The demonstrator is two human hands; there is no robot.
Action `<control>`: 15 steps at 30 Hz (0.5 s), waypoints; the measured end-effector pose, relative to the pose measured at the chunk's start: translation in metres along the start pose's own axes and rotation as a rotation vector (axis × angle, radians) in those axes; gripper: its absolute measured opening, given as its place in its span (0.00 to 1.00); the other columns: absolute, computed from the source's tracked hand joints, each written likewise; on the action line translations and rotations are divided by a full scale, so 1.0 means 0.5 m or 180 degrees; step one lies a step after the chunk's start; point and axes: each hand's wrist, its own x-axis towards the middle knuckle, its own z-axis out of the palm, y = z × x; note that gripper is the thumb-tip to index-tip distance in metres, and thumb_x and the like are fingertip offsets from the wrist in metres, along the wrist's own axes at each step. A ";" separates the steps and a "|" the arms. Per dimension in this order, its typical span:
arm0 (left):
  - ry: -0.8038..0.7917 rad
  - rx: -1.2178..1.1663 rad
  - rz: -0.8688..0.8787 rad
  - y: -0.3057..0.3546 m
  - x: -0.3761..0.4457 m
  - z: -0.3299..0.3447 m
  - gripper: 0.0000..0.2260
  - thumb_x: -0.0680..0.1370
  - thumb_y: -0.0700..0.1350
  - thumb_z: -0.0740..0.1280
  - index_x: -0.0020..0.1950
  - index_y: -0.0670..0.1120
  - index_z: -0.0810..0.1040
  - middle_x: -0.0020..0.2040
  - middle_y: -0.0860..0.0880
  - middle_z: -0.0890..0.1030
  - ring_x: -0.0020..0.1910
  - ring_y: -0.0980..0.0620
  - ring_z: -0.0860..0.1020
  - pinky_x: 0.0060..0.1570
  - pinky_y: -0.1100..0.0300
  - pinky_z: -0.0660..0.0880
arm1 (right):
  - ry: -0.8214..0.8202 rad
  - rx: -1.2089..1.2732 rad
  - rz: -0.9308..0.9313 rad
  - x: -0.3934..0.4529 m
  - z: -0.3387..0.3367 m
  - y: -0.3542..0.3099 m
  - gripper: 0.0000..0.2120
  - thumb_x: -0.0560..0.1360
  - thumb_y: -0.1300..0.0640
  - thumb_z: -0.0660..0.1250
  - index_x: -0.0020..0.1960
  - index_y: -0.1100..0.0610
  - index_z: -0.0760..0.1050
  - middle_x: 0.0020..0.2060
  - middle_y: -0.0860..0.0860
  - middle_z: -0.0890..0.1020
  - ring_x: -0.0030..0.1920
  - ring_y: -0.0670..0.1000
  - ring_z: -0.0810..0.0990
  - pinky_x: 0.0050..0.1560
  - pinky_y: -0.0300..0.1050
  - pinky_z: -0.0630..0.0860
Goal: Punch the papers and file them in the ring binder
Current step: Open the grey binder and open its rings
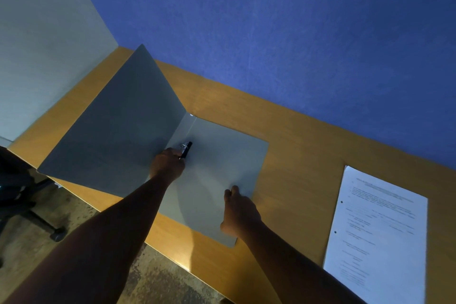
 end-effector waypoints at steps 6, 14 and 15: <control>-0.0331 -0.0215 -0.0320 -0.003 0.018 -0.008 0.14 0.73 0.47 0.67 0.57 0.50 0.83 0.52 0.45 0.85 0.50 0.43 0.84 0.53 0.53 0.81 | -0.0016 -0.0023 0.0041 0.001 -0.001 -0.002 0.26 0.71 0.57 0.71 0.65 0.61 0.65 0.65 0.57 0.66 0.57 0.57 0.76 0.46 0.44 0.71; -0.0269 0.0014 -0.0209 0.013 0.020 -0.010 0.12 0.77 0.42 0.64 0.57 0.47 0.84 0.58 0.44 0.83 0.57 0.42 0.81 0.55 0.57 0.77 | -0.0050 -0.0073 0.0056 0.004 -0.004 0.000 0.28 0.72 0.57 0.70 0.68 0.61 0.64 0.67 0.57 0.64 0.58 0.58 0.76 0.48 0.45 0.73; -0.0268 0.0026 -0.0203 0.011 0.021 -0.010 0.13 0.77 0.42 0.64 0.57 0.47 0.84 0.59 0.44 0.82 0.57 0.42 0.80 0.56 0.56 0.77 | -0.0059 -0.0085 0.0062 0.005 -0.004 0.000 0.28 0.72 0.57 0.70 0.68 0.61 0.64 0.67 0.57 0.64 0.58 0.58 0.76 0.48 0.45 0.73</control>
